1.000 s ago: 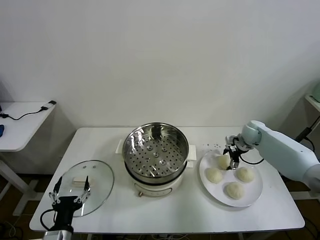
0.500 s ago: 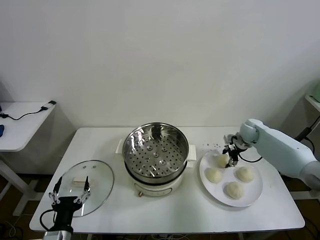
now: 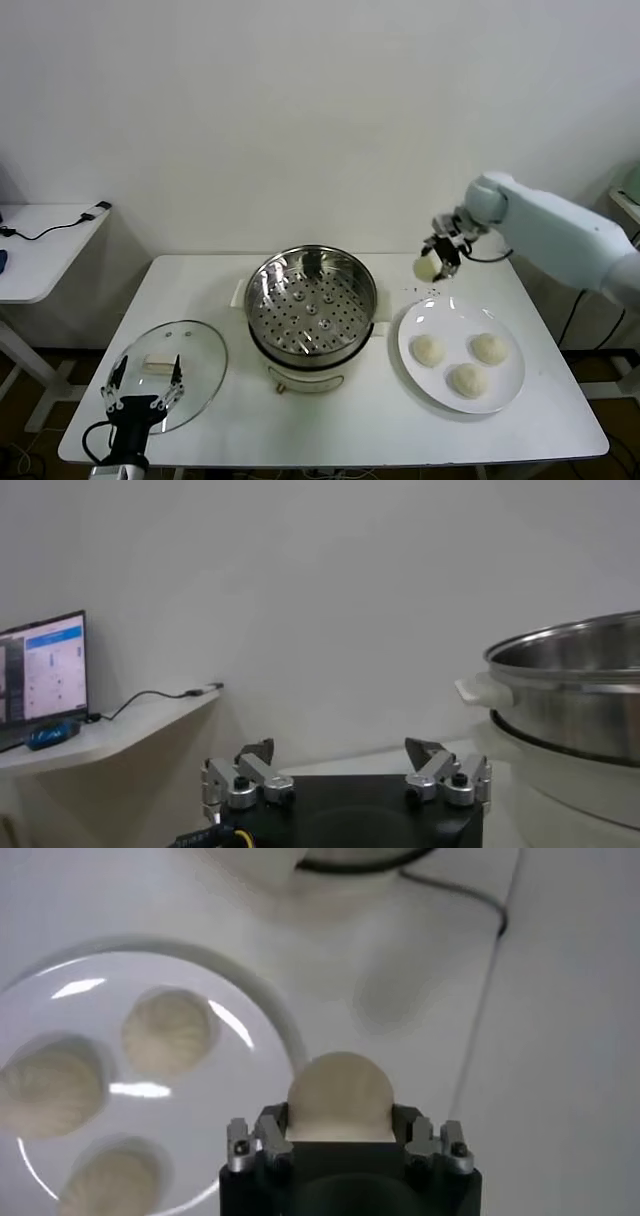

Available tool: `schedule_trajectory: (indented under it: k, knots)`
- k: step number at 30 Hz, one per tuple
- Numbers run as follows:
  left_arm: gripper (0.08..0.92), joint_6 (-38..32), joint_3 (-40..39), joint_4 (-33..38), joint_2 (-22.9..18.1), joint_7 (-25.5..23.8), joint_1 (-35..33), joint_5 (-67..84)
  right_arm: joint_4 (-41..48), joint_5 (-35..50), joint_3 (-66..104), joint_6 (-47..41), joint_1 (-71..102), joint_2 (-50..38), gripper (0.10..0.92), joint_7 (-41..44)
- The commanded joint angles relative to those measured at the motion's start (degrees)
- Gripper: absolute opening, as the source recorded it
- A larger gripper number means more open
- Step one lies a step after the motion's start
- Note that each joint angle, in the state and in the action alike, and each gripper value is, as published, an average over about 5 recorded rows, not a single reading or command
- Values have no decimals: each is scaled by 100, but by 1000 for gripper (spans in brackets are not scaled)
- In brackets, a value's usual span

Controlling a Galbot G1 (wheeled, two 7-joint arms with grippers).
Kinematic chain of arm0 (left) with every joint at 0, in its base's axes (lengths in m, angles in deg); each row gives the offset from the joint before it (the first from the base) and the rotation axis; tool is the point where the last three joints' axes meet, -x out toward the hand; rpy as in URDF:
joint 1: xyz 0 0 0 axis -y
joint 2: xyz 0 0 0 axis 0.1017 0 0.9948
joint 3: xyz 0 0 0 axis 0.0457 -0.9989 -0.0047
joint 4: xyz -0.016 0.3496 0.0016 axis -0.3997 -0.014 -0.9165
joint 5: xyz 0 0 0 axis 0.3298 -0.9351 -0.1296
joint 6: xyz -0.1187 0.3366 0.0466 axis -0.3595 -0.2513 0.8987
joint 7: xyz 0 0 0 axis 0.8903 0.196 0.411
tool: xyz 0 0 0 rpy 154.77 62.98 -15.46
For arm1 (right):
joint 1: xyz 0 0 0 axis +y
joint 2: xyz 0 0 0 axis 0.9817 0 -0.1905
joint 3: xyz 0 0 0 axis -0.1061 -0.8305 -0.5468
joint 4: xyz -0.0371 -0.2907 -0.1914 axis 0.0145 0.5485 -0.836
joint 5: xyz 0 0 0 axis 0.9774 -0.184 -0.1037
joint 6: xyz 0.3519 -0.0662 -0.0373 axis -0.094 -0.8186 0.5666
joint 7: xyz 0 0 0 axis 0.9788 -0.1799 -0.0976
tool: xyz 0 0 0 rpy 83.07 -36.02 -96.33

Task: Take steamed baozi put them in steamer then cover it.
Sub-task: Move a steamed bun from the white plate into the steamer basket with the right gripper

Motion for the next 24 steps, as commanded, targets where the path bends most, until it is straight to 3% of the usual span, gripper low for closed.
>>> schedule_trajectory:
  k: [1,14,24]
  knots:
    - [823,-2,1,6,4,4,-14,7,-214,-185,-585,1782,-1324,1399,664,230]
    - [823,70,-57,82,6,21,-14,-25,-539,-2361,-102,2752,-214,2233,670,-30]
    - [823,73,-39,40,6,29,-10,-10,-304,-3091,-61,2763,576,2340,670,-130]
